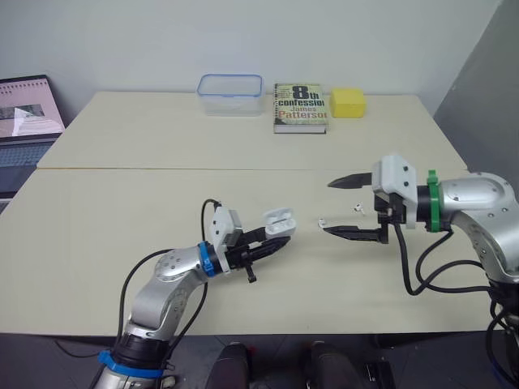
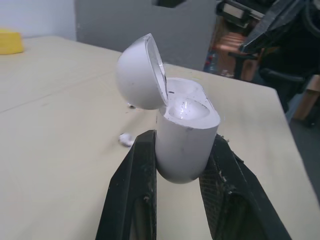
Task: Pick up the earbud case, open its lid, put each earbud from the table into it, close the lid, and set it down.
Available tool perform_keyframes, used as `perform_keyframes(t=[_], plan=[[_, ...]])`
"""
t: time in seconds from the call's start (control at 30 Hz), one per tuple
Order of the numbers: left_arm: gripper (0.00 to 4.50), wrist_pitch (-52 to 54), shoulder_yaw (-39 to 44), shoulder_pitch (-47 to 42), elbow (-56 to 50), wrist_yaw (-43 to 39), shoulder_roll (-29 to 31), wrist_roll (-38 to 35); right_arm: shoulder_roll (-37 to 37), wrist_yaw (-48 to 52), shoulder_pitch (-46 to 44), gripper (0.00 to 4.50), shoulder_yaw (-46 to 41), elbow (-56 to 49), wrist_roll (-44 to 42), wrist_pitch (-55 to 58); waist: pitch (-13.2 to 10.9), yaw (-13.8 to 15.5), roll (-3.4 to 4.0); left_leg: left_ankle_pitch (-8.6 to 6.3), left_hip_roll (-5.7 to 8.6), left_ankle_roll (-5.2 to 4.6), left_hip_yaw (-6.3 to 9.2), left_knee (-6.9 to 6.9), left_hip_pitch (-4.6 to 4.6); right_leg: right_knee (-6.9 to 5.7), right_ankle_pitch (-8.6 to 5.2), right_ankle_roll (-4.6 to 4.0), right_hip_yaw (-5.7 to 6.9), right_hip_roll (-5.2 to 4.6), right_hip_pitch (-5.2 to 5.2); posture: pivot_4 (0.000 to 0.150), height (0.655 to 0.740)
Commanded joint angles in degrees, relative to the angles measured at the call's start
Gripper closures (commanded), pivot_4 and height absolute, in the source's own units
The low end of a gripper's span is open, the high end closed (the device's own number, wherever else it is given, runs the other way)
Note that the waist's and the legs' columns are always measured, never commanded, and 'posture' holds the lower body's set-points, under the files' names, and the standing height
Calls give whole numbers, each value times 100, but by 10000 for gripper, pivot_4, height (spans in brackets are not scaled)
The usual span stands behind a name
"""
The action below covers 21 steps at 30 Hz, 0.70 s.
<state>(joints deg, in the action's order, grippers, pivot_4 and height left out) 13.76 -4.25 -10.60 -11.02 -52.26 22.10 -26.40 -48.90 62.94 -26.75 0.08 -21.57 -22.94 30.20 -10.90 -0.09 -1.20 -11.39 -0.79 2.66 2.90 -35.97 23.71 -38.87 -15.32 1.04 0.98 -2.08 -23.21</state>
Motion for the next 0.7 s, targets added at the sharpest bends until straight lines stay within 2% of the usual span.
perform_keyframes(t=[0.03, 0.17, 0.33, 0.7], plan=[[37225, -362, 488, 48, 10, 398, -51, 42, -265, -67, 604, 0, -813, -264, -215, -28, 0, 7, 0, 0, 0, 0, 0, 0, 0, 0, 0, 0, -1, 0, 0, 1500, 7400], [37225, -248, 849, 118, 72, 912, -185, -49, -537, -144, 1573, 0, -1511, -178, -10, -253, 1, 18, -1, 0, 2, 0, -2, -2, -1, -1, 1, 1, -2, -2, 2, 1500, 7400], [37225, -199, 955, 234, 30, 1054, -230, -92, -515, -270, 2589, 0, -2304, -51, 41, -471, 2, 15, -3, 0, 2, 0, -5, -2, -2, 0, 1, 2, -3, -2, 3, 1500, 7400], [37225, -216, 923, 124, 45, 1194, -214, -43, -344, -630, 3161, 0, -2458, 68, 137, -700, 2, 5, -4, 0, 4, 0, -23, -1, -14, 0, 3, 5, -12, 0, 6, 1500, 7400]])
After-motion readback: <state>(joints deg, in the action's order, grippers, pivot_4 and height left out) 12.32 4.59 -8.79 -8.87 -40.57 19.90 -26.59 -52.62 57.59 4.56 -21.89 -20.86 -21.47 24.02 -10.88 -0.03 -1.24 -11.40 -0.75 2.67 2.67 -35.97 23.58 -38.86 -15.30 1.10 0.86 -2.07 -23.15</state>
